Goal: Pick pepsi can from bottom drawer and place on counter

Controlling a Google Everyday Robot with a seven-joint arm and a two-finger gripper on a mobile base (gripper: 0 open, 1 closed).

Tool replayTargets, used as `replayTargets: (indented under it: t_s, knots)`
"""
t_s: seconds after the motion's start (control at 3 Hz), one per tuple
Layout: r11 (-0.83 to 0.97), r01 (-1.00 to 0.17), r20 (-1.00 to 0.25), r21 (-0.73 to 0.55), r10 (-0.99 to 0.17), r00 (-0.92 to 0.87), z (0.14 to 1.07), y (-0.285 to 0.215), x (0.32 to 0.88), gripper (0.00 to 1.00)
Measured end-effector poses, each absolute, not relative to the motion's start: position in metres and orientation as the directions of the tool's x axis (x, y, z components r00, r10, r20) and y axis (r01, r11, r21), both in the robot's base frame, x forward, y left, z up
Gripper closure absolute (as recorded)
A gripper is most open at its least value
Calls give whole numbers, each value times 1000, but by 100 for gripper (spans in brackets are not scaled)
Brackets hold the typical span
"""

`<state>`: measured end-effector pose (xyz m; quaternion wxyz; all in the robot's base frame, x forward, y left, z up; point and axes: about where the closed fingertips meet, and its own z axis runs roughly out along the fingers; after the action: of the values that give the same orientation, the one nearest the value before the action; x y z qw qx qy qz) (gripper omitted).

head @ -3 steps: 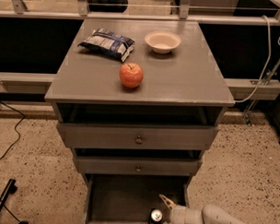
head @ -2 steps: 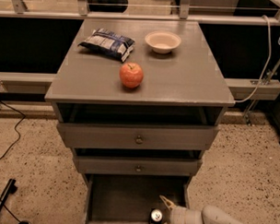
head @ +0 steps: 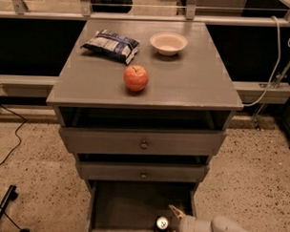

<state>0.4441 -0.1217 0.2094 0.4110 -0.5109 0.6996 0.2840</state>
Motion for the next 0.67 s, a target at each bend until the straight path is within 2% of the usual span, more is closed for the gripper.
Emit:
replayTargets:
  t_s: [0.33, 0.67]
  knots:
    - [316, -948, -863, -21, -485, -143, 203, -119, 449, 22]
    - [322, -947, -867, -3, -473, -158, 194, -118, 452, 24]
